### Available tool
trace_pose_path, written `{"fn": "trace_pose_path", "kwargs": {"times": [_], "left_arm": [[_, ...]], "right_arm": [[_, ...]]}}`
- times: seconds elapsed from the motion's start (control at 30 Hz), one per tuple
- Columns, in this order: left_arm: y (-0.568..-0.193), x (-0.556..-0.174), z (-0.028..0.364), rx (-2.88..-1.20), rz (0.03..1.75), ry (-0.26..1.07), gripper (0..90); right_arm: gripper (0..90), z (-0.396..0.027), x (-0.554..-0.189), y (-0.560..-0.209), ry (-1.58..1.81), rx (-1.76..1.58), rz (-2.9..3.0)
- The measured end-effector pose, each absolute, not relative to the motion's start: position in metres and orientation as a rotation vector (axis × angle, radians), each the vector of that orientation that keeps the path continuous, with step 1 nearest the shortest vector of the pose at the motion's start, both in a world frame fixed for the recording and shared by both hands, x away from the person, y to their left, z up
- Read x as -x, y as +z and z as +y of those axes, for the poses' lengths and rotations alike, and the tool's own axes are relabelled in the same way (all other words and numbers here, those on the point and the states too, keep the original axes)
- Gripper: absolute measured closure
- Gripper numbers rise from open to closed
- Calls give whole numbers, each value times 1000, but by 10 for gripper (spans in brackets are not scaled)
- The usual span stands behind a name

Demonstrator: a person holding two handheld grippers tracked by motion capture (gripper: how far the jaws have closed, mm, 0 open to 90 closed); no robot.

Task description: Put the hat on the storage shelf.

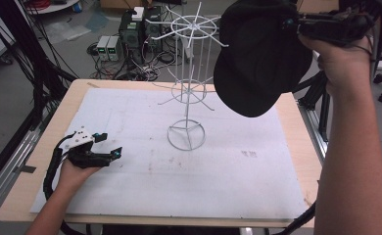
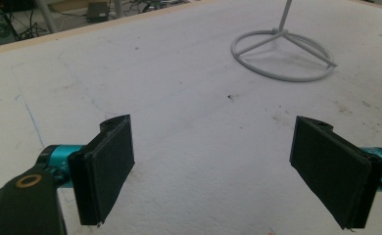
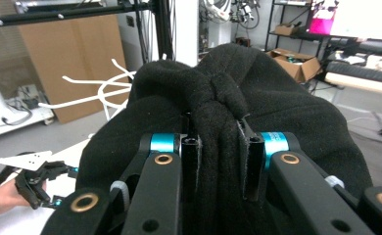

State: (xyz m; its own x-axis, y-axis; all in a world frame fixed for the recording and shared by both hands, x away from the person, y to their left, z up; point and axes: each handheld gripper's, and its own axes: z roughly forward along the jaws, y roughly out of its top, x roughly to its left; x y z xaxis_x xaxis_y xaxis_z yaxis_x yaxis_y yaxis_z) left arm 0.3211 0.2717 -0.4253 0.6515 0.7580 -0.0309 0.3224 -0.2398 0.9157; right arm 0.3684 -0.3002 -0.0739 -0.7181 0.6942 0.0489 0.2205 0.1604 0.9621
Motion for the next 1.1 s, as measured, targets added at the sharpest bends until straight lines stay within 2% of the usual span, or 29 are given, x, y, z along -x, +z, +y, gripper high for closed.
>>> {"fn": "trace_pose_path", "kwargs": {"times": [0.3,0.37,0.67,0.77,1.0,1.1], "left_arm": [[-426,-321,272,-1828,868,522,169],[-426,-321,272,-1829,866,523,169],[-426,-321,271,-1833,864,525,169],[-426,-321,272,-1830,865,524,169],[-426,-321,271,-1838,864,521,169],[-426,-321,271,-1827,867,525,169]], "right_arm": [[750,-297,-379,-97,1574,-887,2077],[695,-295,-380,-101,1543,-899,2079],[655,-292,-381,-114,1447,-882,2105],[614,-292,-384,-123,1421,-888,2122],[601,-292,-390,-137,1419,-915,2138],[495,-292,-392,-140,1434,-938,2138]]}}
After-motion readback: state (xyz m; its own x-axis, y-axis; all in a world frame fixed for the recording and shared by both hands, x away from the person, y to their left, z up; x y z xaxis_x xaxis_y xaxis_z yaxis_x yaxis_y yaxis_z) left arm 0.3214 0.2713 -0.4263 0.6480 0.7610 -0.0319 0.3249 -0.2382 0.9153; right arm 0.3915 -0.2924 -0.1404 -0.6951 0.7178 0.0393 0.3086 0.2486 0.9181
